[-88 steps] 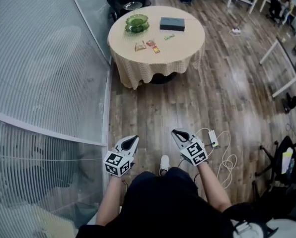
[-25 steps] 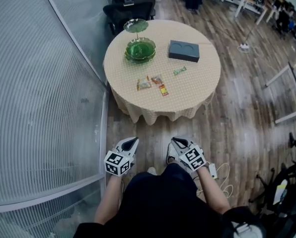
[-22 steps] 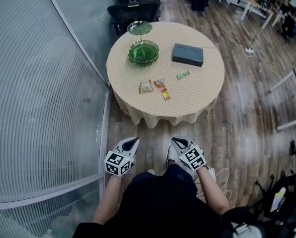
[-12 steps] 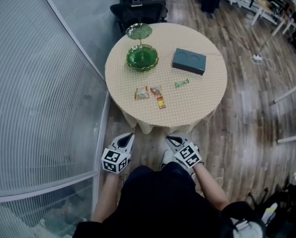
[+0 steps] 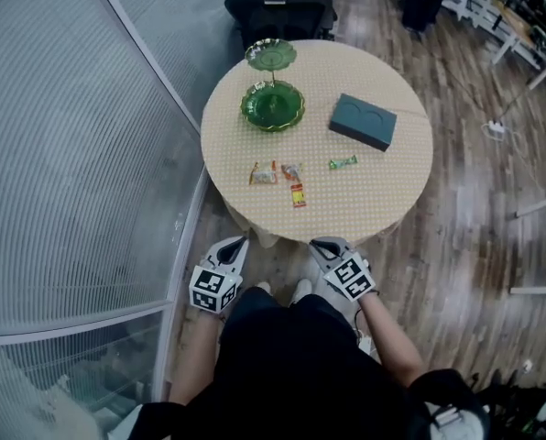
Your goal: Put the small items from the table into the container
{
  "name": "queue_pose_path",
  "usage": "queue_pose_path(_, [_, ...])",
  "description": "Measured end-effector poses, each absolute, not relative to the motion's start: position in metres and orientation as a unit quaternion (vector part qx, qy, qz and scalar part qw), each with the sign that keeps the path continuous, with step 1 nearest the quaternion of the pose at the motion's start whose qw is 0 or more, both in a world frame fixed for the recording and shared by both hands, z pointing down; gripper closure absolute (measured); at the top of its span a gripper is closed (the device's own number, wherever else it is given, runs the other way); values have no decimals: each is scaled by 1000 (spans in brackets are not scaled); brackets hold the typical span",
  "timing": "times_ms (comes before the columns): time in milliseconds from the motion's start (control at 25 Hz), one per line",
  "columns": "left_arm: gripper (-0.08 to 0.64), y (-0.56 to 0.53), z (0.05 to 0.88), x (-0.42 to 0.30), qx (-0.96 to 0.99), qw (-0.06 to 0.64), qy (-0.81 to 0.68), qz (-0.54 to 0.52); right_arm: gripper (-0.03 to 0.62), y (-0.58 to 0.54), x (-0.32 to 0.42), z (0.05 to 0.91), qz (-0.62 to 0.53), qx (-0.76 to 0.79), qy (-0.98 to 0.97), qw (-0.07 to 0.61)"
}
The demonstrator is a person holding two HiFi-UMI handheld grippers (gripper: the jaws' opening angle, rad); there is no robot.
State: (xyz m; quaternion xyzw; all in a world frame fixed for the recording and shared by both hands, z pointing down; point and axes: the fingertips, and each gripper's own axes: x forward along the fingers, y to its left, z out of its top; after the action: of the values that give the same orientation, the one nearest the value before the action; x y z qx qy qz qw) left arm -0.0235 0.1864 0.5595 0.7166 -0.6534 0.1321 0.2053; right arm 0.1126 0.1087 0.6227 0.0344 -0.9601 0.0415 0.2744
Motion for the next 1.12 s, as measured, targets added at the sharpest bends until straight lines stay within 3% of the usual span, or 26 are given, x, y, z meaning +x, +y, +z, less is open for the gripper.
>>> queue_pose_path(1120, [558,75,652,-110,796,209,-528,211,563,49,37,632,48,125,-941,311])
